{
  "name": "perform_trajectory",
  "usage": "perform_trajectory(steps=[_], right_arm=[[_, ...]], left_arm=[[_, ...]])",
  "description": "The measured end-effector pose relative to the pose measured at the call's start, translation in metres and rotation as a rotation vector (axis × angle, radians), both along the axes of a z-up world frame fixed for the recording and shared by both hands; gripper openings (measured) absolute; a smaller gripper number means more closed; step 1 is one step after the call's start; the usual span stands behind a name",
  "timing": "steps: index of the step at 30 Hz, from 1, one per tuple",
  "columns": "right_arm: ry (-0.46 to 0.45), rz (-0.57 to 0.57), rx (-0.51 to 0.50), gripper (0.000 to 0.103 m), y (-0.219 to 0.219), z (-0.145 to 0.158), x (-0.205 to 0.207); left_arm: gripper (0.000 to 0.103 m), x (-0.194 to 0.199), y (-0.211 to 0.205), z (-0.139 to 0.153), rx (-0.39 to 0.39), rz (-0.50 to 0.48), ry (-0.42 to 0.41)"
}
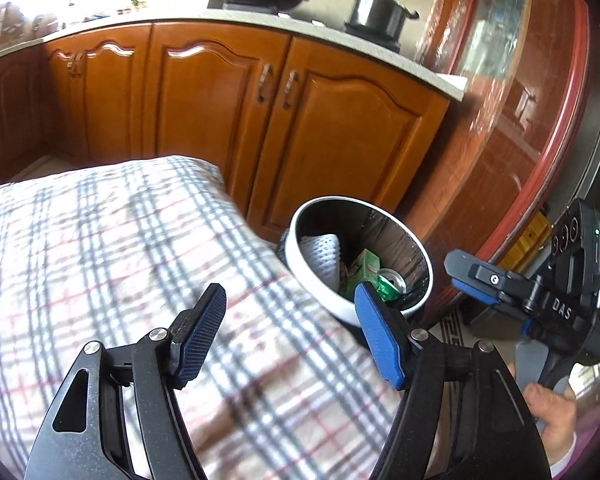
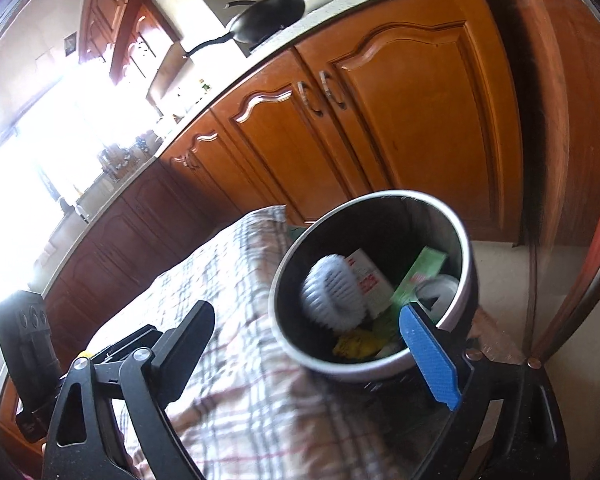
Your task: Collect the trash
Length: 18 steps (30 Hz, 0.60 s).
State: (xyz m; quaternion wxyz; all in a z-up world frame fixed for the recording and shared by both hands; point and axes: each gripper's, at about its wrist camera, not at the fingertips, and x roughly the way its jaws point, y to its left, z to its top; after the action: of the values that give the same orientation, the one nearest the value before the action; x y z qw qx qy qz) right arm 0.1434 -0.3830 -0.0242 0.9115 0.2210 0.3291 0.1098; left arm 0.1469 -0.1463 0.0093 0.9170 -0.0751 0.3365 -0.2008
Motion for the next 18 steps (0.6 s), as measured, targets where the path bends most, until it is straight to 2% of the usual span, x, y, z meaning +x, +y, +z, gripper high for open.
perform_trajectory(steps=[6, 10, 14, 18], right_arm=[[-0.062, 0.013, -0.04, 0.1, 0.039, 0.014, -0.028], [-0.135, -0.009, -0.087, 0.103, 0.059, 0.031, -0.044], [-0.263, -0.061, -0.155, 0.103, 0.077, 0.048, -0.067], [-0.38, -0.135, -0.288, 0.103, 0.094, 0.045, -0.086]], left_arm=[[0.074, -0.025, 0.031, 0.007, -0.013, 0.06, -0.049], [0.086, -0.044, 0.052, 0.019, -0.025, 0.117, -0.124], [0.1, -0.061, 0.063, 0.025, 0.001, 0.158, -0.213], [0.103, -0.08, 0.071, 0.021, 0.048, 0.212, -0.303]])
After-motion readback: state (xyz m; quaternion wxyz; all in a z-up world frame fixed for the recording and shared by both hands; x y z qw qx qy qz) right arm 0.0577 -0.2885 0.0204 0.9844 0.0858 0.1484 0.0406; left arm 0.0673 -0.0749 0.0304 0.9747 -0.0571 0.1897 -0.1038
